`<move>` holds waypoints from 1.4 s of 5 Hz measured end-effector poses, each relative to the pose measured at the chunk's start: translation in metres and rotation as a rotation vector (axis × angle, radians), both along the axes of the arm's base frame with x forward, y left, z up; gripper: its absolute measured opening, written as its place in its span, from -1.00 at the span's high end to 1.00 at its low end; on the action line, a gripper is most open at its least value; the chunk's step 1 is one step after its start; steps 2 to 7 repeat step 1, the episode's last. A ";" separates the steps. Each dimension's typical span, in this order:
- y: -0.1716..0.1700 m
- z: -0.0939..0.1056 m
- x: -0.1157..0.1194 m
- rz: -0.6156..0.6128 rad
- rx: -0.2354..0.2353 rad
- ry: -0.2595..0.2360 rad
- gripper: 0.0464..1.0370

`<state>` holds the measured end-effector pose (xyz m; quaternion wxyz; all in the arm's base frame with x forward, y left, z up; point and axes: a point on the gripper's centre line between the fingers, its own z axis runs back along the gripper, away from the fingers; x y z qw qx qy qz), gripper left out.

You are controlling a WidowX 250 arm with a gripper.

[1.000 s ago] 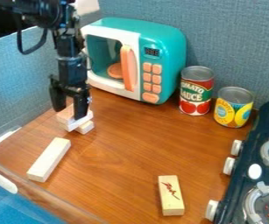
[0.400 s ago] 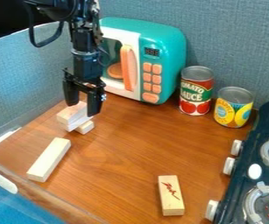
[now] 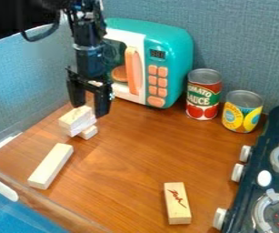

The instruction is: Place the white rectangular block on top of the arch

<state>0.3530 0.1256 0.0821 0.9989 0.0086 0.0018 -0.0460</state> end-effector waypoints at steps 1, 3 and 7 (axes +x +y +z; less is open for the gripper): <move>-0.008 0.019 -0.005 -0.005 0.014 -0.042 -0.93; -0.008 0.019 -0.005 -0.005 0.014 -0.042 -0.93; -0.008 0.019 -0.005 -0.005 0.014 -0.042 -0.93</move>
